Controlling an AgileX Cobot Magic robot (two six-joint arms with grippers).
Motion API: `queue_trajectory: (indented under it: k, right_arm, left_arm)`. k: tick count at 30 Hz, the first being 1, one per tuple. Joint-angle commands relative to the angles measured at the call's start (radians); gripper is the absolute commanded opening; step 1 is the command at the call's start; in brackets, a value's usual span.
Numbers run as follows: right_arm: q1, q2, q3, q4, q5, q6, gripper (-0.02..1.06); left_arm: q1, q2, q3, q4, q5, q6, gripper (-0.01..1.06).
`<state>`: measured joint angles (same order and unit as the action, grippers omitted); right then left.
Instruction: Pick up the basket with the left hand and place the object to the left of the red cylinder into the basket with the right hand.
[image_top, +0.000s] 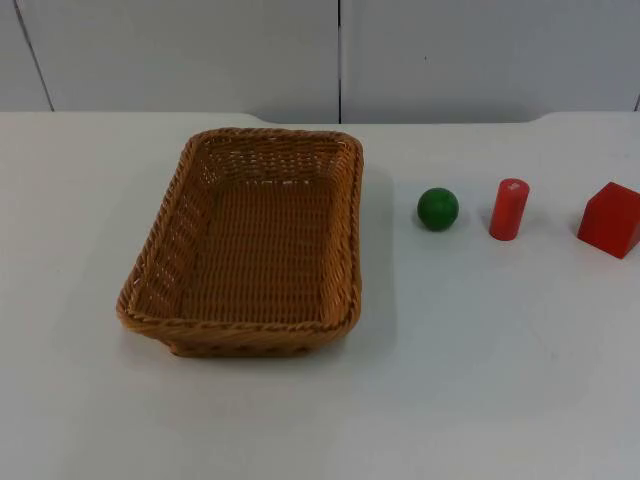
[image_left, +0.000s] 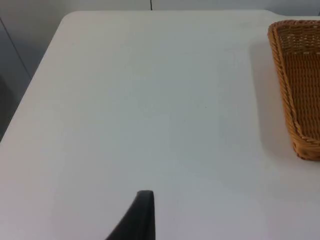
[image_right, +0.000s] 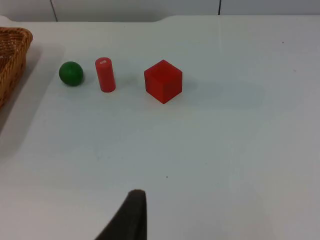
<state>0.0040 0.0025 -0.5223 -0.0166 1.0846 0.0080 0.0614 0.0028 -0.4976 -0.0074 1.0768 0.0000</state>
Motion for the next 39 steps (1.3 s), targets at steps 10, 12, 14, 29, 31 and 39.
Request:
queue_trajectory:
  k: [10,12,14,29,31,39]
  right_arm:
    - [-0.006,0.152,-0.098,0.017,-0.054,-0.031,1.05]
    - [-0.006,0.232,-0.133,0.017,-0.084,-0.035,1.05]
    - [-0.006,0.278,-0.146,0.017,-0.101,-0.035,1.05]
    - [-0.006,0.834,-0.264,0.022,-0.222,-0.047,1.05]
    - [-0.006,0.863,-0.264,0.022,-0.222,-0.047,1.05]
    - [-0.006,1.015,-0.264,0.022,-0.219,-0.053,1.05]
  left_arm:
    - [-0.004,0.150,-0.073,-0.008,-0.024,-0.069,1.05]
    - [-0.004,0.248,-0.096,-0.008,-0.046,-0.069,1.05]
    - [-0.004,0.291,-0.107,-0.008,-0.066,-0.069,1.05]
    - [-0.004,0.886,-0.266,-0.229,-0.237,0.092,1.05]
    - [-0.004,0.899,-0.266,-0.242,-0.243,0.104,1.05]
    - [-0.004,0.962,-0.266,-0.292,-0.245,0.157,1.05]
